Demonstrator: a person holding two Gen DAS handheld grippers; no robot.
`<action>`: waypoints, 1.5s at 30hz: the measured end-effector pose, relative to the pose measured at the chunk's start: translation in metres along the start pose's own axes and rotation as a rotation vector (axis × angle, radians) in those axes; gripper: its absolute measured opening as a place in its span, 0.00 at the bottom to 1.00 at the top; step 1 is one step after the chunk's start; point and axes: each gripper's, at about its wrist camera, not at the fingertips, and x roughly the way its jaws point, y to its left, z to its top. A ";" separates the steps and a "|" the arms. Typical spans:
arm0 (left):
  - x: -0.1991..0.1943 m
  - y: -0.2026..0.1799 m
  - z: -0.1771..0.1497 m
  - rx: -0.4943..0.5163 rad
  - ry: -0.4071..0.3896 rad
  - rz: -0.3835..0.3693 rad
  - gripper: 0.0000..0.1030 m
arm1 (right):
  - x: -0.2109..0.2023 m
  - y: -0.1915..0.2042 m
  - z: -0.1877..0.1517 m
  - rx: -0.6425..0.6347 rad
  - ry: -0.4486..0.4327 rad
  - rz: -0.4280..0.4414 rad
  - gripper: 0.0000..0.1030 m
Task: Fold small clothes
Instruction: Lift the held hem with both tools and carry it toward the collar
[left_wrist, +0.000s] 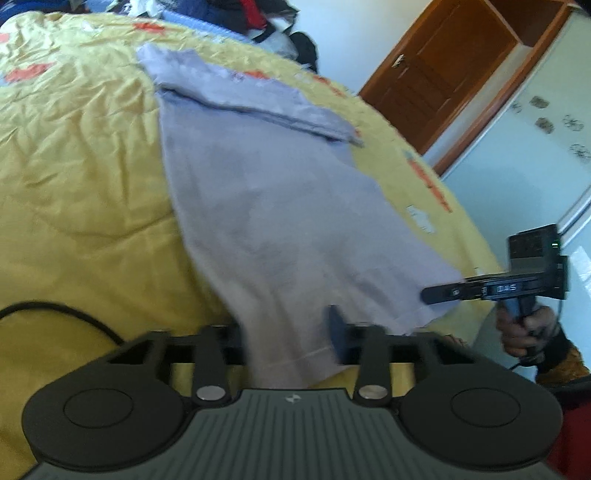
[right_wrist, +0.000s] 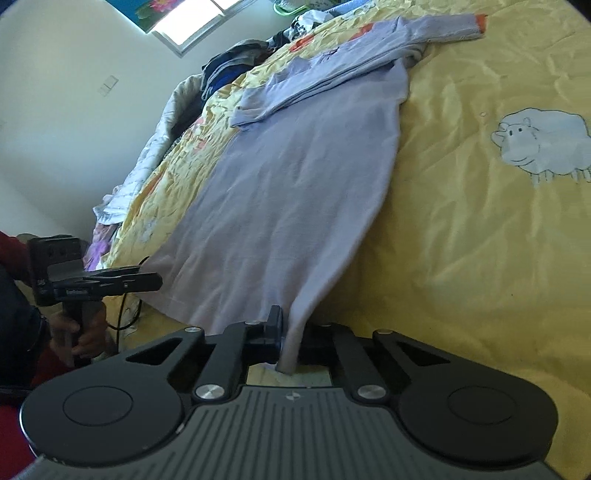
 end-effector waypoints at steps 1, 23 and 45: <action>-0.001 0.001 -0.001 -0.002 -0.004 0.015 0.17 | 0.000 0.003 0.000 -0.011 -0.003 -0.010 0.06; -0.031 -0.035 0.031 0.093 -0.365 0.122 0.04 | -0.020 0.042 0.047 -0.132 -0.291 -0.164 0.06; -0.020 -0.016 0.097 -0.104 -0.526 0.107 0.04 | -0.003 0.023 0.111 -0.019 -0.549 -0.219 0.06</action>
